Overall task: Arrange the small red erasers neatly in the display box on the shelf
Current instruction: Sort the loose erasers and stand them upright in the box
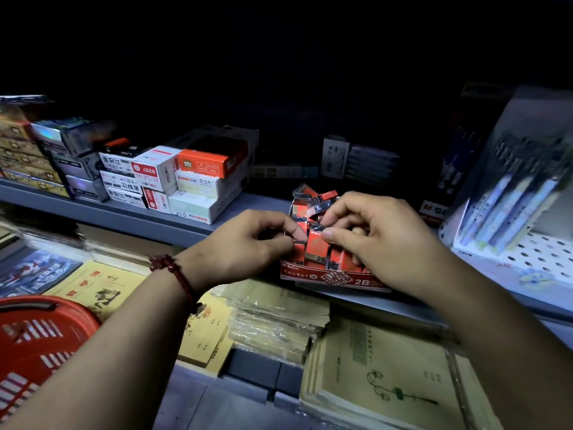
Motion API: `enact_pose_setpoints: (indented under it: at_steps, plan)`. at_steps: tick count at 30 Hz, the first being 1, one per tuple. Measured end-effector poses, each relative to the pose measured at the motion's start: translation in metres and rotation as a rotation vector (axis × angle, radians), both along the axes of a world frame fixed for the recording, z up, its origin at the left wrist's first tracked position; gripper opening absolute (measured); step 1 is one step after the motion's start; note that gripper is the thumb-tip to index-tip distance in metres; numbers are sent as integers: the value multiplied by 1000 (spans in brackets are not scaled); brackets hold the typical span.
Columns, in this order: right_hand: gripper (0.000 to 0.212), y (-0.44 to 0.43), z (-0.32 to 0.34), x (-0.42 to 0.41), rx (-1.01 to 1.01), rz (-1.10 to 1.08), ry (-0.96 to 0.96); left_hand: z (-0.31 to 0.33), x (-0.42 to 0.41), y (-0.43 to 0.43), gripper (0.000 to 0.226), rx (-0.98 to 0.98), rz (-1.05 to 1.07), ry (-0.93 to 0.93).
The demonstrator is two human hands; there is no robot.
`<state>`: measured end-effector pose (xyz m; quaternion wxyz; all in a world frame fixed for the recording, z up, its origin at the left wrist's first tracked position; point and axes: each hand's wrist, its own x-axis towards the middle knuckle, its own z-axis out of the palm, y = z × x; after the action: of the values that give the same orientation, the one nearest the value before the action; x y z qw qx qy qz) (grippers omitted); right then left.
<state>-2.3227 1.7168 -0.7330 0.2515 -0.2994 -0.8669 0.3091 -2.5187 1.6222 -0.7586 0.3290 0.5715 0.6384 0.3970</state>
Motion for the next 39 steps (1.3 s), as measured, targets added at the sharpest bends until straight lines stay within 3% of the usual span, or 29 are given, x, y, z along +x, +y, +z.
enact_pose_setpoints:
  at_steps: [6, 10, 13, 19, 24, 33, 39]
  plan:
    - [3, 1, -1, 3, 96, 14, -80, -1, -1, -2, 35, -32, -52, -31]
    - [6, -1, -6, 0, 276, 80, -167, -2, -4, 0, 21, -27, -54, -38]
    - [6, 0, -7, -1, 289, 65, -177, -3, -7, 1, 17, -39, -66, -30]
    - [3, -3, -6, 0, 294, 55, -160, -4, -4, 0, 45, 24, 19, -6]
    - [14, -6, -9, -2, 318, 15, -122, -9, 9, 13, 28, 89, 234, 185]
    - [17, -6, -14, -5, 314, -51, -69, -9, 9, 13, 20, 136, 296, 182]
    - [13, -6, -14, -6, 293, -115, 114, -3, 12, 10, 15, 221, 318, 93]
